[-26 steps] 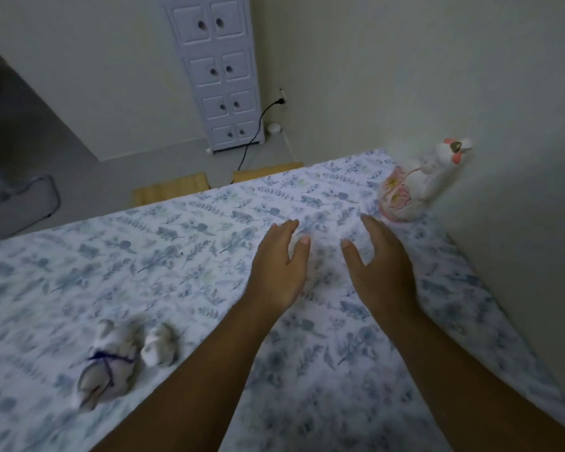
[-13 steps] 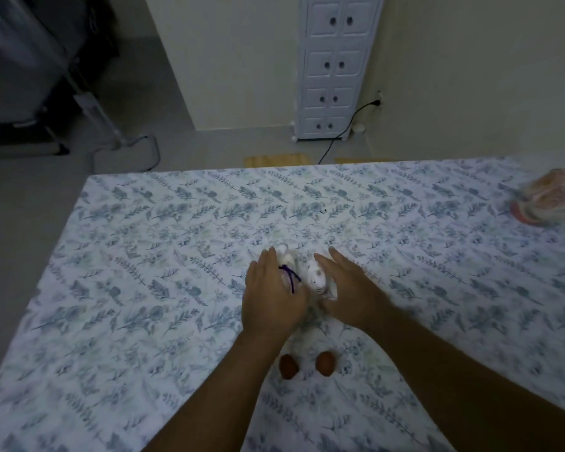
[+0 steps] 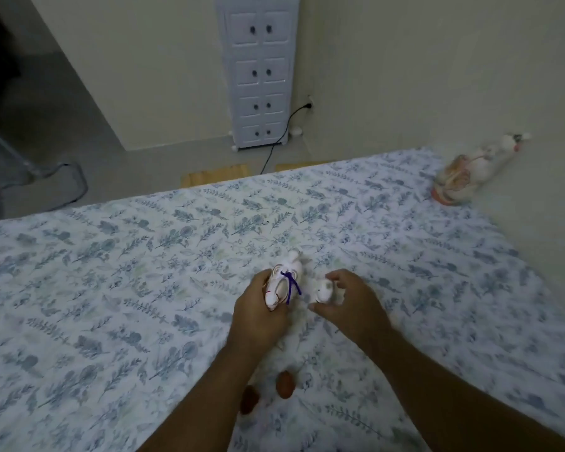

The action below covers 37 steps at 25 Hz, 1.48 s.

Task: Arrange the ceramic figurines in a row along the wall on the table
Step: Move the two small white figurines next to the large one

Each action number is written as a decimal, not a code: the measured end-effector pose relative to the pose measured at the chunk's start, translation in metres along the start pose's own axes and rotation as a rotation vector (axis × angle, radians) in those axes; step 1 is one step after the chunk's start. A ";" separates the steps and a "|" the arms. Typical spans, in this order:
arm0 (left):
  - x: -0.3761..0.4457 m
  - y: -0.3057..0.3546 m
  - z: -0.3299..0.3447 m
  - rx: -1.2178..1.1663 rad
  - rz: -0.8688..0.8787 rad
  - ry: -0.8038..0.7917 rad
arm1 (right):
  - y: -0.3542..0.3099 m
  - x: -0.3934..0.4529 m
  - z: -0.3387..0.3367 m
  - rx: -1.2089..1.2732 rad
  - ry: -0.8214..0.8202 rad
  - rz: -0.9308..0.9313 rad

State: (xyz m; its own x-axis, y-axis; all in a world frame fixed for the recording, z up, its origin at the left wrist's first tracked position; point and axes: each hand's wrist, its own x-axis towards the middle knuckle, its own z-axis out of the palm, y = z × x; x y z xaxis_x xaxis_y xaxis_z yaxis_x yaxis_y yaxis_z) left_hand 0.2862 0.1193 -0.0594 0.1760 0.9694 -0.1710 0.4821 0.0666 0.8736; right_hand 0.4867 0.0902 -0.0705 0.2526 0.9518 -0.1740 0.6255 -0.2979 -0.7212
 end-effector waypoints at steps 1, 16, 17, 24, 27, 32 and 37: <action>0.011 0.010 0.019 0.006 0.026 -0.059 | 0.016 0.003 -0.020 0.044 0.070 0.043; 0.173 0.179 0.339 0.113 0.405 -0.457 | 0.251 0.099 -0.226 0.261 0.542 0.258; 0.179 0.179 0.347 0.107 0.384 -0.462 | 0.256 0.102 -0.225 0.275 0.528 0.249; 0.181 0.166 0.357 0.026 0.327 -0.393 | 0.252 0.100 -0.217 0.188 0.568 0.195; 0.181 0.165 0.358 0.023 0.332 -0.387 | 0.247 0.089 -0.217 0.127 0.553 0.194; 0.178 0.163 0.361 -0.011 0.236 -0.383 | 0.240 0.079 -0.211 0.072 0.533 0.241; 0.140 0.163 0.313 -0.033 0.145 -0.320 | 0.215 0.064 -0.206 0.036 0.544 0.229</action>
State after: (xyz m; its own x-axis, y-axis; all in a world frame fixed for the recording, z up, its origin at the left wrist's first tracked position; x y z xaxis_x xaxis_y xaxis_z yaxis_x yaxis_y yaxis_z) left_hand 0.6584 0.1915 -0.0835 0.5031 0.8466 -0.1736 0.4053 -0.0537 0.9126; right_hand 0.7893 0.0719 -0.0986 0.7266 0.6863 0.0344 0.4873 -0.4794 -0.7299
